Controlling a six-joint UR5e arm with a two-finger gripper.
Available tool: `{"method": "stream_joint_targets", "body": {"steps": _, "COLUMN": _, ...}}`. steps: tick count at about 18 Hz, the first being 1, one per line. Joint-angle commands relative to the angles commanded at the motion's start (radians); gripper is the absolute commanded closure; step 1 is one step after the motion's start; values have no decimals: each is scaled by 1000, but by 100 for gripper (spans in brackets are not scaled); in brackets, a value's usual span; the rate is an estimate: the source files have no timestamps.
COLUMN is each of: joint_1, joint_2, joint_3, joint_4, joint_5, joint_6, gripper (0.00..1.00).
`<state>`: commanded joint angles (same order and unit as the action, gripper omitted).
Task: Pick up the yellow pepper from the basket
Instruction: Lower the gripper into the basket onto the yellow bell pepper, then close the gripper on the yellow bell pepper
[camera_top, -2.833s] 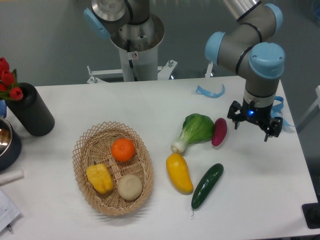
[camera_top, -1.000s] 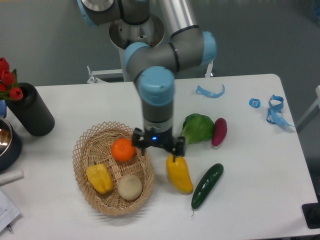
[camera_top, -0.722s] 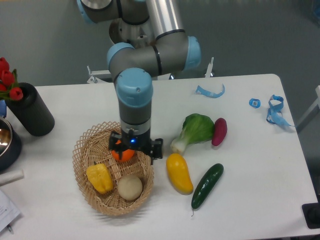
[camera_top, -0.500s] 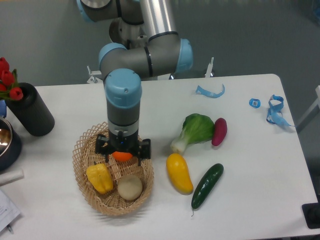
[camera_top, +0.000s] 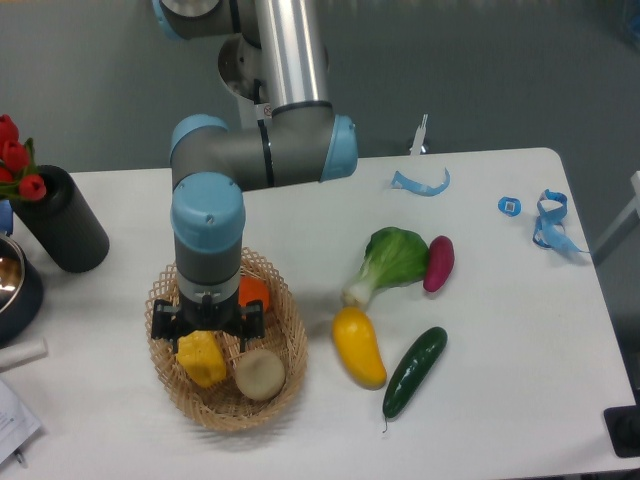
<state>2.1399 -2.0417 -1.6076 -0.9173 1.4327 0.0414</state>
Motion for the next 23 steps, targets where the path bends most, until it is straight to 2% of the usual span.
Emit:
{"method": "stream_joint_targets", "body": {"steps": 7, "joint_1": -29, "joint_2": -48, "joint_3": -6, "joint_4": 0, "joint_5": 34, "joint_6": -20, "gripper": 0}}
{"method": "stream_joint_targets", "body": {"steps": 18, "joint_1": -44, "joint_2": -66, "joint_3": -12, "joint_4": -2, "joint_5": 68, "joint_6": -29, "gripper": 2}}
{"method": "stream_joint_targets", "body": {"steps": 20, "joint_1": -45, "joint_2": -68, "joint_3": -14, "joint_4": -2, "joint_5": 68, "joint_6": -28, "gripper": 23}}
{"method": "stream_joint_targets", "body": {"steps": 21, "joint_1": -45, "joint_2": -66, "joint_3": -14, "joint_4": -2, "joint_5": 65, "joint_6": -28, "gripper": 41}}
{"method": "stream_joint_targets", "body": {"steps": 23, "joint_1": -45, "joint_2": -63, "joint_3": -14, "joint_4": -2, "joint_5": 64, "joint_6": -26, "gripper": 68}}
